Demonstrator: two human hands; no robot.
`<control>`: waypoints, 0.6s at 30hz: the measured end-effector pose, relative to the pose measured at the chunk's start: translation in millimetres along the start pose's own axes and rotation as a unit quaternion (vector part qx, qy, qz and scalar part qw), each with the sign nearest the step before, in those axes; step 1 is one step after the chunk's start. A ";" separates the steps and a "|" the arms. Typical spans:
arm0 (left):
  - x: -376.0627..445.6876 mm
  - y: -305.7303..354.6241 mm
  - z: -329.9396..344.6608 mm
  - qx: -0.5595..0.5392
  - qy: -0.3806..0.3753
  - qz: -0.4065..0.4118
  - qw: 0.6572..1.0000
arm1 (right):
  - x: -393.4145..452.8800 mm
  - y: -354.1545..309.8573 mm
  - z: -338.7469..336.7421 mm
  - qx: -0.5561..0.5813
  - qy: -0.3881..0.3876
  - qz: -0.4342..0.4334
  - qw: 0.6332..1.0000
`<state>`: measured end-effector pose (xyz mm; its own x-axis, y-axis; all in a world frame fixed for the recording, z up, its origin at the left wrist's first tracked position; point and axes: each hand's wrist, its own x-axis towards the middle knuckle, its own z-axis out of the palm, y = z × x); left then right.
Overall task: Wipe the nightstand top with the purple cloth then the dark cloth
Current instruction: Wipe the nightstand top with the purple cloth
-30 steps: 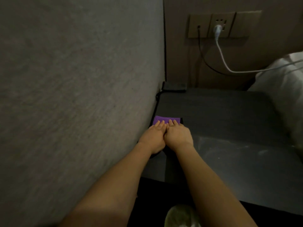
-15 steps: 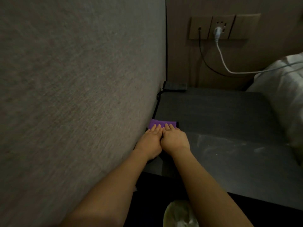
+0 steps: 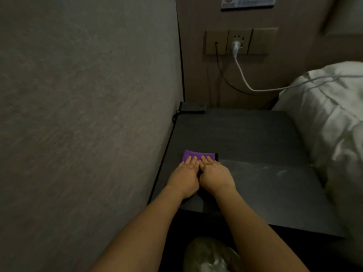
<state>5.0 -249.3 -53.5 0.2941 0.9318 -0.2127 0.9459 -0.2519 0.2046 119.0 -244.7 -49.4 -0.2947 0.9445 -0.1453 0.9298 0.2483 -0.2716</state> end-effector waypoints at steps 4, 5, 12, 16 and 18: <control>14.4 38.7 3.9 -0.003 -0.002 0.024 1.000 | -12.3 37.7 -8.4 -0.010 0.004 0.028 1.000; 18.2 48.5 5.1 -0.002 -0.003 0.030 1.000 | -15.6 47.3 -10.3 -0.013 0.007 0.037 0.999; 46.0 114.1 13.4 0.010 -0.014 0.078 0.997 | -40.9 111.7 -26.9 -0.029 0.018 0.085 0.996; 63.7 152.0 18.0 0.008 -0.015 0.105 0.994 | -52.0 148.3 -36.2 -0.044 0.027 0.116 0.992; 73.4 171.1 20.3 0.001 -0.012 0.117 0.993 | -57.3 166.2 -41.5 -0.051 0.036 0.126 0.990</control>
<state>191.2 -229.3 -53.5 0.5084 0.8417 -0.1821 0.8519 -0.4605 0.2495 299.6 -248.7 -46.8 -0.0367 0.9912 -0.1269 0.9903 0.0191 -0.1377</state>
